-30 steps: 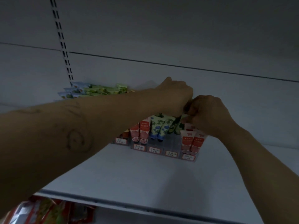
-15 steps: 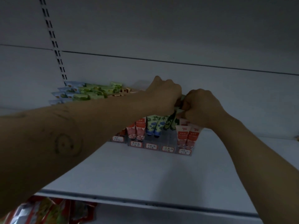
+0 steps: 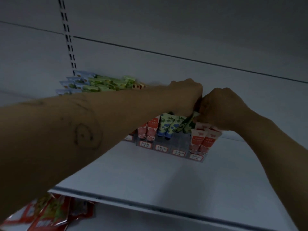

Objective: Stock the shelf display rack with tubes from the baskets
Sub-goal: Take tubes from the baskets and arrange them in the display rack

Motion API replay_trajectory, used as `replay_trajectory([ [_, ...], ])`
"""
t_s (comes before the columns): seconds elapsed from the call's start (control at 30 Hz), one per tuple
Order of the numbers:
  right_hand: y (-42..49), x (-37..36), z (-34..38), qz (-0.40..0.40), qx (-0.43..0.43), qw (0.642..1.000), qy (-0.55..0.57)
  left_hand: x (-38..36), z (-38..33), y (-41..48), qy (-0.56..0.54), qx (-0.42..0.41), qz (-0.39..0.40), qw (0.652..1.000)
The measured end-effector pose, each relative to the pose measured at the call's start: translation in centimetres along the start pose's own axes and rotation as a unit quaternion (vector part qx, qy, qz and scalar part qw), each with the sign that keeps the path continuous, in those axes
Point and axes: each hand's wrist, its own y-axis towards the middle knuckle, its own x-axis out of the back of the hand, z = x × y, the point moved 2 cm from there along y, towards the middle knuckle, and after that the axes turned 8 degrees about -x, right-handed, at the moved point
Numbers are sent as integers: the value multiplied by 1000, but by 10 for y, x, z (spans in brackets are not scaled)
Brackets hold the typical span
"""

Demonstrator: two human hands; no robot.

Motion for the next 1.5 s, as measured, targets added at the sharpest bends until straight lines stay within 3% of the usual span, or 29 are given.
replay_trajectory([
  [0.43, 2, -4, 5, 7, -29, 1000, -9, -11, 3, -1, 5, 32, -24, 999],
  [0.53, 0, -3, 3, -13, -46, 999, -5, -8, 3, -8, 48, -7, -35, 998],
  [0.7, -8, 0, 12, -54, 17, 996, -67, -17, 22, -18, 76, -59, -56, 994],
  [0.9, -8, 0, 5, -63, 51, 996, -32, -12, 24, -17, 3, -54, -49, 997],
  [1.07, 1, 2, 1, -10, 84, 996, -3, -10, 30, -15, -33, -68, -39, 996],
  [1.2, 9, 9, 7, 49, 52, 997, -30, -12, 38, -12, -58, -79, -45, 994],
  [1.5, 17, 2, 9, 77, 72, 994, -38, -12, 41, -20, -98, -87, -73, 989],
])
